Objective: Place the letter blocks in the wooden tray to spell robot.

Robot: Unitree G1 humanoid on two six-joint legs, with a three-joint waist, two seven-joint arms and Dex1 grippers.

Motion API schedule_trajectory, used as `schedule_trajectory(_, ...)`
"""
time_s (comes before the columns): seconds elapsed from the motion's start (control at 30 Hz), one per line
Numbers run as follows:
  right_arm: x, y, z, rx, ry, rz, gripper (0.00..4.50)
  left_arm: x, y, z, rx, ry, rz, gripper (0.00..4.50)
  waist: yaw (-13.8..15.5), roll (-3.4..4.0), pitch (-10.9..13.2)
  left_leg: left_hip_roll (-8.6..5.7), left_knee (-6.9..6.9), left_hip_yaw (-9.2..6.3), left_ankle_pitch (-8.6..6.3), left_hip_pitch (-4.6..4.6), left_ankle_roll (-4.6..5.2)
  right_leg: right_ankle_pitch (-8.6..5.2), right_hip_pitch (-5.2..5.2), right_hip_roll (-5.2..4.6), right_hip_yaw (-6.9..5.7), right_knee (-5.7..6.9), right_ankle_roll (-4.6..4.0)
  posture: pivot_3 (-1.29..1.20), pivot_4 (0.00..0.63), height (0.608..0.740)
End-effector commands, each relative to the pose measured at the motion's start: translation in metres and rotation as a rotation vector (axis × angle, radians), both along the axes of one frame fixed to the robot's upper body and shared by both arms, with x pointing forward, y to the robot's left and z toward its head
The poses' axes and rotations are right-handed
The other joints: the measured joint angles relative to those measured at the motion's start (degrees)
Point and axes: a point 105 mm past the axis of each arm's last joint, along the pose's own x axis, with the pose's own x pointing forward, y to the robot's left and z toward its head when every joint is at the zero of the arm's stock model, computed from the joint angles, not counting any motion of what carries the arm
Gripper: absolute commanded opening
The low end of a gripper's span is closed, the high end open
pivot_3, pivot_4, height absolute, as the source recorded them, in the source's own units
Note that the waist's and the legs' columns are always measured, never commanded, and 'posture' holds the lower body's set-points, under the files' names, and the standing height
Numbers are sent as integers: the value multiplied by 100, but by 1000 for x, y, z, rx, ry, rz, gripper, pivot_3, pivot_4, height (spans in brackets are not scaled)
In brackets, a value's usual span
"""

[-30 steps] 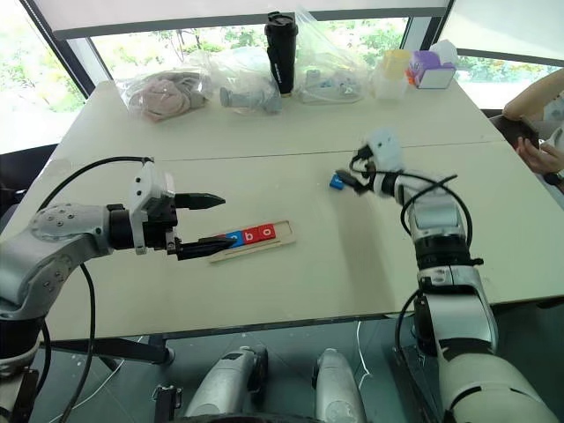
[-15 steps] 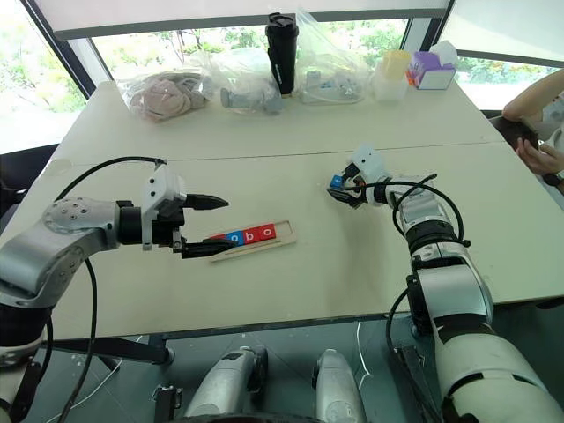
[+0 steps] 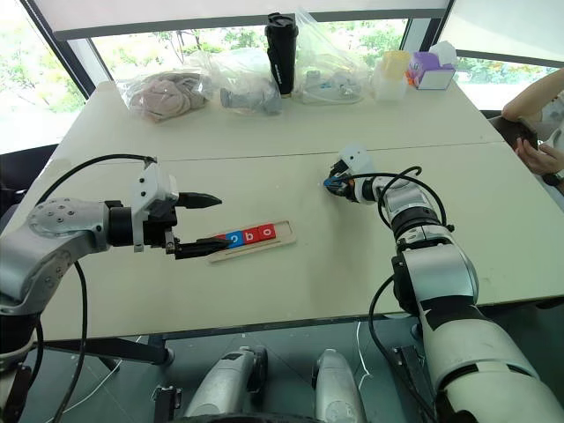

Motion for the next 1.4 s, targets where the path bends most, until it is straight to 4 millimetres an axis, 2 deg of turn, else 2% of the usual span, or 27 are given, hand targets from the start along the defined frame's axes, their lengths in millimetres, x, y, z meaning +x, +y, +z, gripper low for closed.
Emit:
schedule_trajectory(0.03, 2, -1, 5, 30, 6, -21, 1179, -3, 1, 11, -6, -50, 2, 4500, 0, 0, 0, 0, 0, -1, 0, 0, 0, 0, 0, 0, 0, 0, 0, 0, 150, 740)
schedule_trajectory(0.17, 5, -9, 17, 62, -30, -64, 1179, -4, 1, 11, -6, -52, 4, 4500, 2, 0, 0, 0, 0, -1, 0, 0, 0, 0, 1, 0, 0, 0, 0, 0, 150, 740)
schedule_trajectory(0.33, 8, -18, 52, 146, -72, -169, 1179, -9, 0, 12, -3, -50, -11, 4500, 4, 1, 1, 0, 0, -1, 0, -2, 0, 0, -2, -1, 2, 0, -1, 0, 150, 740)
schedule_trajectory(0.4, -6, -15, 65, 190, -77, -211, 1179, -12, -2, 10, 1, -47, -28, 4500, 20, 1, 0, 1, -3, -2, 0, -3, 0, 0, -5, -1, 2, 0, -1, 0, 150, 740)
schedule_trajectory(0.47, -36, -4, 69, 223, -73, -260, 1179, -13, -6, 5, 20, -41, -52, 4500, 59, 1, -1, 2, -9, -11, -1, -6, -1, 0, -8, -2, -2, 0, 0, 0, 150, 740)
schedule_trajectory(0.57, -87, 13, 47, 283, 38, -404, 1179, -13, -12, -8, 71, -37, -88, 4500, 67, 1, -7, 1, -25, -18, -2, -15, -1, 0, -25, -6, -3, 10, 1, 0, 150, 740)
schedule_trajectory(0.7, -125, 26, 24, 349, 136, -538, 1179, -14, -16, -12, 73, -26, -132, 4500, 45, 5, -5, -3, -19, -1, 0, -30, -5, -8, -72, -13, 5, 61, -13, 0, 150, 740)
schedule_trajectory(0.8, -140, 28, 10, 359, 163, -595, 1179, -12, -16, -14, 89, -24, -145, 4500, 46, 5, -6, -2, -6, -2, -9, -24, -20, -22, -71, -13, 3, 59, -37, 0, 150, 740)
schedule_trajectory(1.0, -150, 31, 0, 347, 182, -624, 1179, -12, -12, -18, 128, -8, -167, 4500, 31, 9, -8, 1, -24, -5, -10, -15, -22, -8, -73, -16, -2, 3, -56, 0, 150, 740)
schedule_trajectory(1.1, -157, 48, -8, 316, 208, -523, 1179, -12, -4, -28, 186, 8, -164, 4500, 30, 7, -9, 1, -44, -2, -2, -17, -11, -7, -75, -11, -1, -2, -54, 0, 150, 740)
schedule_trajectory(1.3, -156, 44, -6, 276, 193, -517, 4206, -9, -3, -27, 176, 7, -154, 4500, 23, 5, -10, 1, -71, 6, 4, -17, -7, 3, -70, -6, 5, -2, -35, 0, 150, 740)
schedule_trajectory(1.33, -154, 41, -4, 259, 181, -513, 4480, -9, -2, -27, 173, 8, -151, 4500, 24, 5, -10, 1, -70, 6, 4, -17, -7, 2, -69, -6, 4, -2, -35, 0, 150, 740)
schedule_trajectory(1.4, -147, 29, 11, 206, 100, -481, 4480, -8, -1, -24, 153, 8, -140, 4500, 40, 5, -9, 1, -66, 5, 5, -16, -6, -6, -65, -6, 2, -6, -50, 0, 150, 740)
